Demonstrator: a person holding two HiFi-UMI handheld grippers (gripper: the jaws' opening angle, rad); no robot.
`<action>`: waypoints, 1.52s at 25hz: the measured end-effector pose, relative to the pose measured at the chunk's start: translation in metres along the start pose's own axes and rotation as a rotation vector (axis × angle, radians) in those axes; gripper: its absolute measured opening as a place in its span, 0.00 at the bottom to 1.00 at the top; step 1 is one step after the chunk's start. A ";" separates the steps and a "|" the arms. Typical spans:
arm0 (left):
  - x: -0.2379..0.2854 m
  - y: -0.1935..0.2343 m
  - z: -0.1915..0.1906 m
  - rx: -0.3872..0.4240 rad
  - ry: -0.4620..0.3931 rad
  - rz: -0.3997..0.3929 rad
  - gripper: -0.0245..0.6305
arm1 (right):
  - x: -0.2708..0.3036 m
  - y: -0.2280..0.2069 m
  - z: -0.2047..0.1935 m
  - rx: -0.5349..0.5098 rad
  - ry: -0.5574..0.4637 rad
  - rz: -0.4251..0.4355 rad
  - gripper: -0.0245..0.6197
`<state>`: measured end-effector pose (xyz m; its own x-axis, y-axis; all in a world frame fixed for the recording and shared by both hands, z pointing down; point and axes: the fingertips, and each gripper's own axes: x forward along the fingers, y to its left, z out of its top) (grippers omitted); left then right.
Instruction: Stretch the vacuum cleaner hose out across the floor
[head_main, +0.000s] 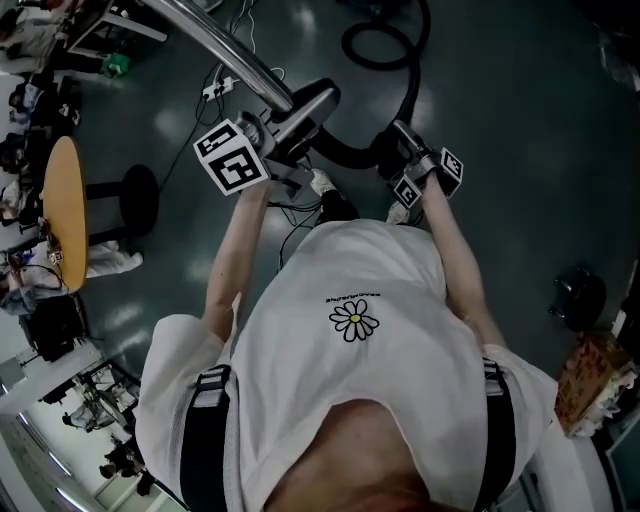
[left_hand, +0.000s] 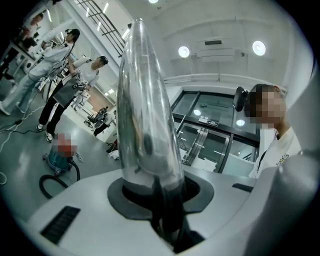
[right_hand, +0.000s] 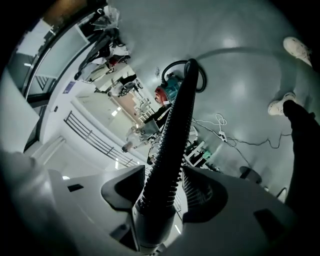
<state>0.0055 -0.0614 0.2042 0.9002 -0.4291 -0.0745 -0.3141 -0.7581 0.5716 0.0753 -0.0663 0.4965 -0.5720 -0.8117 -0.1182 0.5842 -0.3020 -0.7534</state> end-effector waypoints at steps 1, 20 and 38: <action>-0.004 0.000 -0.001 0.006 0.006 0.002 0.19 | 0.003 -0.001 -0.003 0.018 -0.003 0.010 0.39; -0.040 0.052 -0.109 -0.399 0.426 0.260 0.32 | -0.034 0.120 0.054 -0.275 -0.417 0.194 0.35; -0.083 0.032 -0.063 1.082 0.646 0.431 0.34 | 0.062 0.105 -0.143 -1.669 0.598 -0.509 0.31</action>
<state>-0.0606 -0.0191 0.2802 0.5551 -0.6509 0.5179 -0.4172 -0.7565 -0.5036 0.0186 -0.0766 0.3174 -0.8103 -0.4345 0.3932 -0.5857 0.6209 -0.5210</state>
